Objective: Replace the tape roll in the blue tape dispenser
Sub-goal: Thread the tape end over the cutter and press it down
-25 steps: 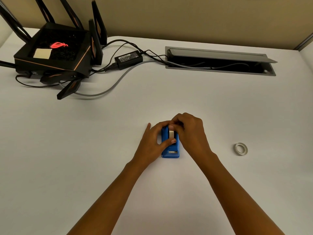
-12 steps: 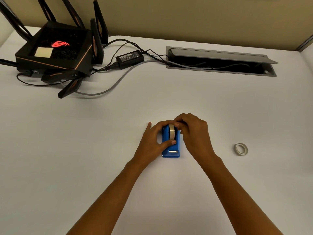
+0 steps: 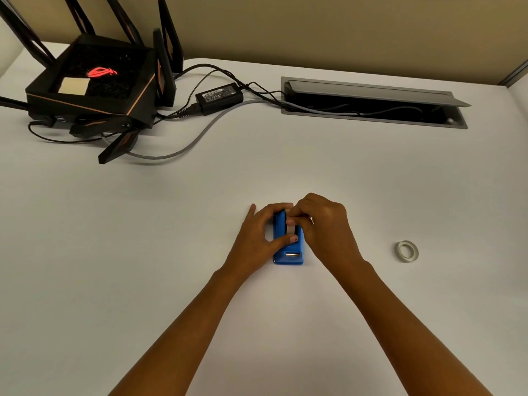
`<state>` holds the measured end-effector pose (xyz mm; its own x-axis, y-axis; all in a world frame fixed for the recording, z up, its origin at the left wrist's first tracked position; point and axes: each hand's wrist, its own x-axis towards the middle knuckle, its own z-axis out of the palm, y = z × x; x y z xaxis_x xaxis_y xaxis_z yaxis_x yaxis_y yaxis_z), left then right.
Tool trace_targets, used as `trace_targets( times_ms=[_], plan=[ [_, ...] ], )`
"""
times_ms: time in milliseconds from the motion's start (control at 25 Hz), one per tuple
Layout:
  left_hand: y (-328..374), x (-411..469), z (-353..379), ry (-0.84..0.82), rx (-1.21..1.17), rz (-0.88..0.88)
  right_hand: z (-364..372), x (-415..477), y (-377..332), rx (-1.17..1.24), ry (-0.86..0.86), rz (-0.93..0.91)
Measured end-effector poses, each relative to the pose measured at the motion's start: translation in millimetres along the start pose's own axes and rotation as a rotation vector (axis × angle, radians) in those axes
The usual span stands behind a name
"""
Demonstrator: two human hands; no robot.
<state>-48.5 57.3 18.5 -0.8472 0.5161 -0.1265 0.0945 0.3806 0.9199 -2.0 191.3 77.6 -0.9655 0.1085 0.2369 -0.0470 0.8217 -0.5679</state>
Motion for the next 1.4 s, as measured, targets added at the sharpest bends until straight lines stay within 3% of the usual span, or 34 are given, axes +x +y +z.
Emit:
trace_targets(
  times_ms=[320,520,880,1120,1400],
  plan=[
    [-0.8,-0.3,-0.2,0.015,-0.003,0.018,5.0,-10.6,-1.8,-0.176,0.035,-0.151],
    [-0.7,-0.4,0.8,0.025,0.004,0.011,2.2,-9.4,-0.2,0.066,0.072,0.028],
    [-1.1,0.0,-0.2,0.024,-0.014,0.067,7.1,-5.0,-1.7,-0.001,0.088,0.009],
    [-4.3,0.2,0.5,0.027,-0.007,0.067,14.4,-10.1,-0.6,-0.168,0.097,-0.111],
    [-3.4,0.5,-0.2,0.008,0.008,0.088,11.7,-0.5,-4.8,-0.107,-0.053,0.062]
  ],
)
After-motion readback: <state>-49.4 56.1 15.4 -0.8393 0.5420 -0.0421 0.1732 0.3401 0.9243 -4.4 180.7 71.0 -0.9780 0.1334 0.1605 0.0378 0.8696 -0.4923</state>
